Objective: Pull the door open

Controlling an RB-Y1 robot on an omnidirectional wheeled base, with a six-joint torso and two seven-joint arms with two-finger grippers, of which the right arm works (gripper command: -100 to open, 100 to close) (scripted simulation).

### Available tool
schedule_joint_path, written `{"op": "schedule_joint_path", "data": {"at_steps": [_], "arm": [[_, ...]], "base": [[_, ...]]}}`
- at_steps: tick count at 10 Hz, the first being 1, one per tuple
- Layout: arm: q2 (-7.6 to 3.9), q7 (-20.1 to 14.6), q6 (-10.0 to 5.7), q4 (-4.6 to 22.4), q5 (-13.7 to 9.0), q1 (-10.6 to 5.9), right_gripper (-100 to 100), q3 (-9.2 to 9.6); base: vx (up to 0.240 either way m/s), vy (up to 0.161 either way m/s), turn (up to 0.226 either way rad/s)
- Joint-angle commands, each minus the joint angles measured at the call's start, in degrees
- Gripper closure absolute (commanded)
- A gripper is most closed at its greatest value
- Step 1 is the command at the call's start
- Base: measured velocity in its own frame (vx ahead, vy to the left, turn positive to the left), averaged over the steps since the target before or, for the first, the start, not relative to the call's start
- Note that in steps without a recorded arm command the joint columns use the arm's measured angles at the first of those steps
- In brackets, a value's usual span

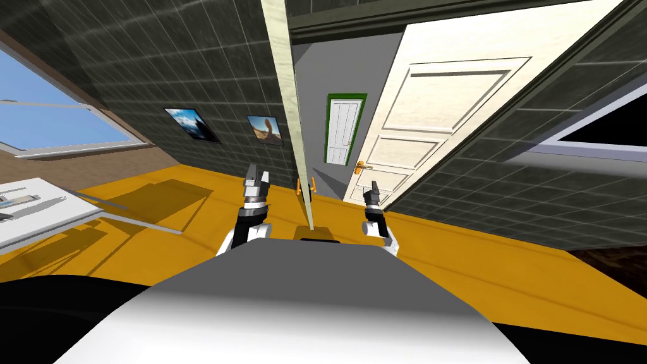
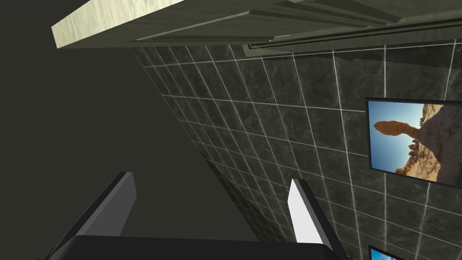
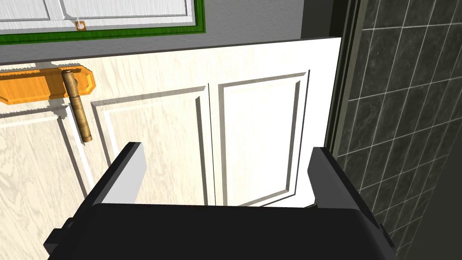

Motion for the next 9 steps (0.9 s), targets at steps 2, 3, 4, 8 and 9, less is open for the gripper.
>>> {"op": "schedule_joint_path", "data": {"at_steps": [2,3,4,8,9], "arm": [[-0.95,0.72,-0.19,4.03,-1.88,-2.02,-100,-0.19],[-0.95,0.72,-0.19,4.48,-1.88,-2.02,-100,-0.19],[-1.59,1.14,-0.32,6.45,-3.08,-3.16,-100,-0.31],[-2.86,1.98,-0.58,11.76,-5.5,-5.42,-100,-0.54],[-3.49,2.4,-0.71,13.94,-6.71,-6.56,-100,-0.66]], "base": [[0.048,-0.047,0.066],[0.039,-0.031,0.049],[0.038,-0.034,0.089],[0.052,-0.05,0.088],[0.039,-0.032,0.088]]}}
